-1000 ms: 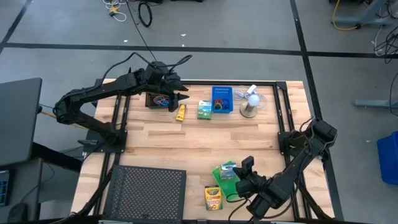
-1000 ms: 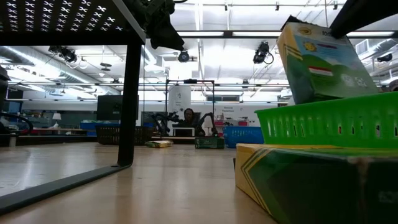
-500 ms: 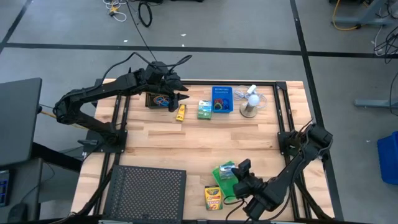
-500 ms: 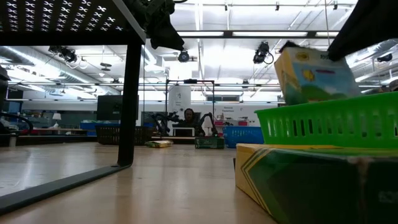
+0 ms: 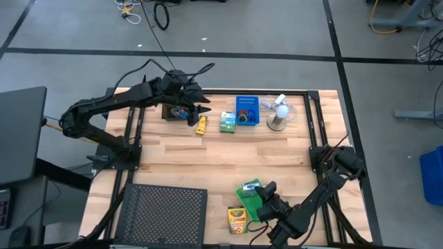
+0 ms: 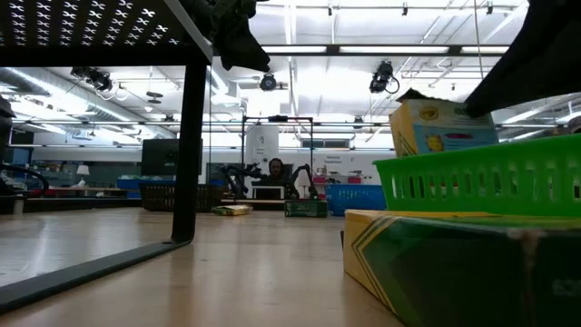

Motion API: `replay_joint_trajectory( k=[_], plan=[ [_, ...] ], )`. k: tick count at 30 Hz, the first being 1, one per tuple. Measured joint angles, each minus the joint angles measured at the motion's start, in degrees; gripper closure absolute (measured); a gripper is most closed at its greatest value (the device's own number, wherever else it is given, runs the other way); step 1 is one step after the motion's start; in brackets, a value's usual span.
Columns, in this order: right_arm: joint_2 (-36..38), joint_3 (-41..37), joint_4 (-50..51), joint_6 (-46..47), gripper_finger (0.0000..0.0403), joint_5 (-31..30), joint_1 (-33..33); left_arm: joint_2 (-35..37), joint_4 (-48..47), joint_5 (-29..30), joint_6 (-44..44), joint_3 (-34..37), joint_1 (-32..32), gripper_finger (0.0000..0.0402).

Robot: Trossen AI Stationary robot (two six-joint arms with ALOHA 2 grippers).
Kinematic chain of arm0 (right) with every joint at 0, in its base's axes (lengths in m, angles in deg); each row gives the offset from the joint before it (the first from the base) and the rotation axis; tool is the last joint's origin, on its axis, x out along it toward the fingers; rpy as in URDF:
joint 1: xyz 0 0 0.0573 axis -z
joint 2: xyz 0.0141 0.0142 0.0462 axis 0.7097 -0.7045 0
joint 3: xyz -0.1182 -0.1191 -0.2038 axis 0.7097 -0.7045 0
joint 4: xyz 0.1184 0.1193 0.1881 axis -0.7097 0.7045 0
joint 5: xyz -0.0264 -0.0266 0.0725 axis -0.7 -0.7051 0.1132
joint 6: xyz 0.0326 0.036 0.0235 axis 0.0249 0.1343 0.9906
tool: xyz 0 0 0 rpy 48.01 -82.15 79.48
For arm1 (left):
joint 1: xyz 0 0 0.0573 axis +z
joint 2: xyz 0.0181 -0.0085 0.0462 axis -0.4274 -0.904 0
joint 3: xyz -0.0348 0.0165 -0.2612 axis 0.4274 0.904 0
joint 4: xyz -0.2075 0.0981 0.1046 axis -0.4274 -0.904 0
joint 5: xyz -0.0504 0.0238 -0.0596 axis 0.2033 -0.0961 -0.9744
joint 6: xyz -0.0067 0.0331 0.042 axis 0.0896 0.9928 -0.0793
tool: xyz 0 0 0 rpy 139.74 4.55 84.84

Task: Pick & Place Office Desk Supplies
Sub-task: Put the middle large crayon box into the green bin

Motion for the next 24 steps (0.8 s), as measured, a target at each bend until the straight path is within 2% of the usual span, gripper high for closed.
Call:
replay_joint_trajectory(
  k=[11, 17, 24],
  plan=[
    [-2.9, 0.2, 0.3, 1.2, 0.0403, -6.5, -0.4, 0.0, 0.0, 1.1, -0.4, 0.0, -0.6, 0.0236],
    [-2.9, 0.2, 0.2, -0.1, 0.0403, -6.2, -0.2, 0.0, 0.0, 1.1, -0.4, 0.0, -0.6, 0.0236],
    [-2.8, 0.2, 0.3, 0.1, 0.0403, -1.8, 1.2, 0.0, 0.0, 1.1, -0.4, 0.0, -0.6, 0.0236]
  ],
)
